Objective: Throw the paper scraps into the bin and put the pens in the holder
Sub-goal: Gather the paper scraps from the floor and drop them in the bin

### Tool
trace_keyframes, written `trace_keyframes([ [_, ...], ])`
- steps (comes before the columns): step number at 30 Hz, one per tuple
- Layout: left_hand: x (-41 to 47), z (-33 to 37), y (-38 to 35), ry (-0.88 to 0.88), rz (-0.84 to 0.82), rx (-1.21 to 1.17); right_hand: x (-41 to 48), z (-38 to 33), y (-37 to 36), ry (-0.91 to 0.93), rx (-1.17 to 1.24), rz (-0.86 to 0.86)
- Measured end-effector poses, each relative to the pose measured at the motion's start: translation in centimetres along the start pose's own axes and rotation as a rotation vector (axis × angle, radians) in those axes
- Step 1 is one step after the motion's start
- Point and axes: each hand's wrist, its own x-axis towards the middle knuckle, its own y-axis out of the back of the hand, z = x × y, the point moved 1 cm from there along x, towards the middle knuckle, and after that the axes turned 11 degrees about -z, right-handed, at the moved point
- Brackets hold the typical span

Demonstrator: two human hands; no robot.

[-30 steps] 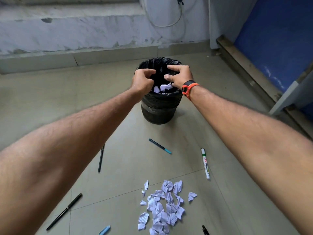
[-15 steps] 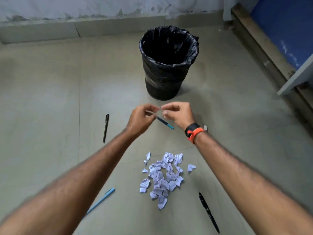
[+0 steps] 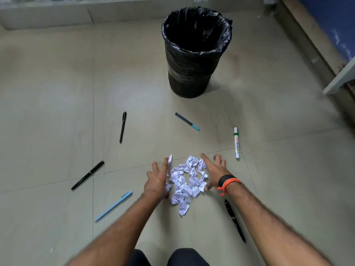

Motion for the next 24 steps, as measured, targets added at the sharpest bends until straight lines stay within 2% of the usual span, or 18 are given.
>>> trace_keyframes([
  [3, 0.6, 1.0, 0.5, -0.038, 0.024, 0.032, 0.5, -0.7, 0.2, 0.106, -0.043, -0.027],
  [7, 1.3, 1.3, 1.6, -0.088, -0.012, 0.058, 0.9, -0.7, 1.2, 0.158, -0.088, -0.052],
  [12, 1.9, 0.7, 1.5, -0.184, -0.016, 0.252, 1.1, -1.9, 0.1, 0.225, -0.229, -0.035],
  [18, 2.3, 0.0, 0.5, -0.336, 0.044, 0.347, 1.2, -3.0, -1.6, 0.365, -0.041, 0.071],
  [24, 2.3, 0.0, 0.2, -0.403, 0.088, 0.266, 0.7, -3.2, -2.6, 0.349, 0.026, 0.156],
])
